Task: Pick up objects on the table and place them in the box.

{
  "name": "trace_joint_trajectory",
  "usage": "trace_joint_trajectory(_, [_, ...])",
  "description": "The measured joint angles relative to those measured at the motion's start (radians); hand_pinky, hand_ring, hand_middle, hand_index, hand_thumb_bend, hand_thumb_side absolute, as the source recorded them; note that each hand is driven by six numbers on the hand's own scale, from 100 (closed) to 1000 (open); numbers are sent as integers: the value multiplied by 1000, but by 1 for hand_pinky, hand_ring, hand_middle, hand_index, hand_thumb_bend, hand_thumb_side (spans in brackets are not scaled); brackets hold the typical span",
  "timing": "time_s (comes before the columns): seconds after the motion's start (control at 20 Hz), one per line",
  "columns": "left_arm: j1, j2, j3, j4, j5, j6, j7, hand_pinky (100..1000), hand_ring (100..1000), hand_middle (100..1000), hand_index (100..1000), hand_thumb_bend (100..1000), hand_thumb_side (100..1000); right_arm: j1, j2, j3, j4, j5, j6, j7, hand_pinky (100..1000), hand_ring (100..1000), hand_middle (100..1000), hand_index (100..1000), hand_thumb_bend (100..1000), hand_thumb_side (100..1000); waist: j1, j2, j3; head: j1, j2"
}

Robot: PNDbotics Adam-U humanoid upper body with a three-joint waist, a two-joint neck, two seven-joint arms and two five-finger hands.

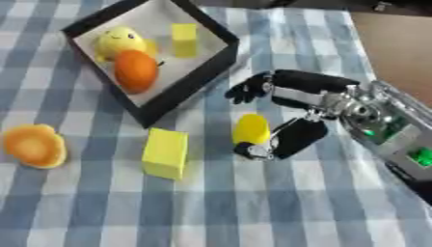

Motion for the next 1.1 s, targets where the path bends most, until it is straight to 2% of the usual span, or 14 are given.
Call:
trace_joint_trajectory(0.35, [4, -10, 0, -3, 0, 3, 3, 754, 784, 846, 900, 838, 582, 8, 0, 2, 0, 89, 46, 5, 881, 852, 812, 924, 450, 418, 0, 0, 4, -10, -4])
trace_joint_trajectory(0.75, [6, -18, 0, -5, 0, 4, 2, 754, 784, 846, 899, 836, 583, 8, 16, 9, 7, 180, 54, -2, 879, 851, 812, 921, 461, 409, 0, 4, 10, -13, -10])
trace_joint_trajectory(1.1, [7, -26, -1, -6, 0, 5, 2, 755, 784, 847, 899, 834, 583, -2, 34, 37, 82, 217, 43, 18, 867, 823, 787, 901, 469, 368, 0, 9, 20, -19, -11])
